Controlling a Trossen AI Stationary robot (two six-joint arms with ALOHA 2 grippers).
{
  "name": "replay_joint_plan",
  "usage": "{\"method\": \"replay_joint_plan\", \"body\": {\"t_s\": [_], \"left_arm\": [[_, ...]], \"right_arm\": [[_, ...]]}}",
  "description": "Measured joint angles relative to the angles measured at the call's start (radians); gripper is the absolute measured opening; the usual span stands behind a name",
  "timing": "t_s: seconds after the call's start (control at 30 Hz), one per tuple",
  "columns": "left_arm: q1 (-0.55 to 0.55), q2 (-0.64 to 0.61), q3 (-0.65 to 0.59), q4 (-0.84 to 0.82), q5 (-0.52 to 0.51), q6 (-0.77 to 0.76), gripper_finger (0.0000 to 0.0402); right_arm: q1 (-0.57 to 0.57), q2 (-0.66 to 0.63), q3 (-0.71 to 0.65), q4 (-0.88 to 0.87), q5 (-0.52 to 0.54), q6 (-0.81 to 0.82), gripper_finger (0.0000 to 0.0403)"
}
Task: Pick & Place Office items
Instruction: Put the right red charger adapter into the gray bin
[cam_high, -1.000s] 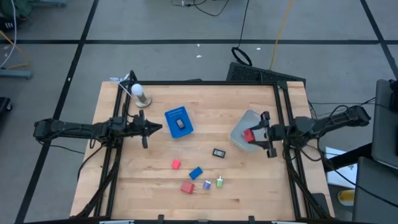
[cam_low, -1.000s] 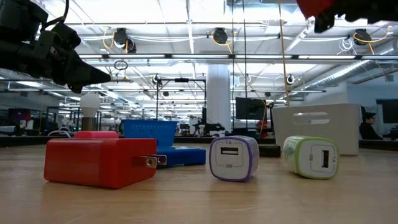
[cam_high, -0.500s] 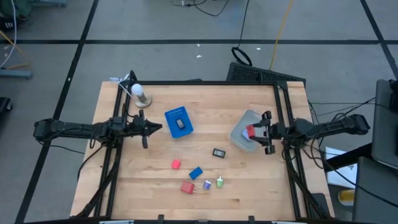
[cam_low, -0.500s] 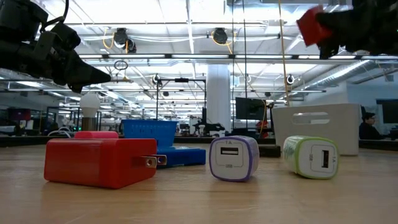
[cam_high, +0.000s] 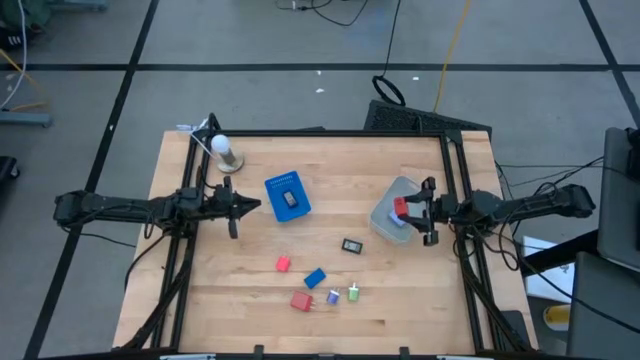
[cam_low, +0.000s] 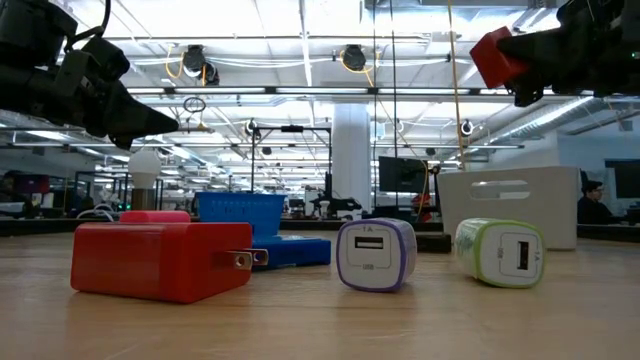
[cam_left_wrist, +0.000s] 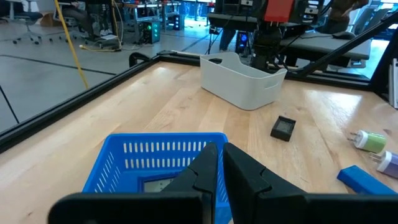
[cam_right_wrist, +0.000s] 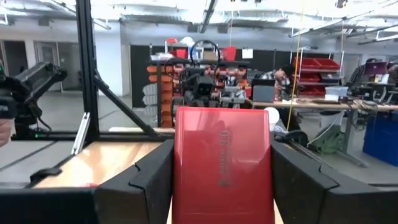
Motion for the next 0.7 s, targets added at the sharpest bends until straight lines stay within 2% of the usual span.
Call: {"method": "replay_joint_plan", "body": {"t_s": [0.13, 0.4, 0.7], "left_arm": [[0.000, 0.000, 0.000, 0.000, 0.000, 0.003, 0.0026], [0.000, 0.000, 0.000, 0.000, -0.023, 0.000, 0.0026], [0.000, 0.000, 0.000, 0.000, -0.024, -0.001, 0.0026]], "right_arm": [[0.000, 0.000, -0.001, -0.008, 0.006, 0.002, 0.0205], [0.000, 0.001, -0.001, -0.045, 0.130, 0.045, 0.0207], [0.000, 0.001, -0.002, -0.063, 0.131, 0.044, 0.0207]]}}
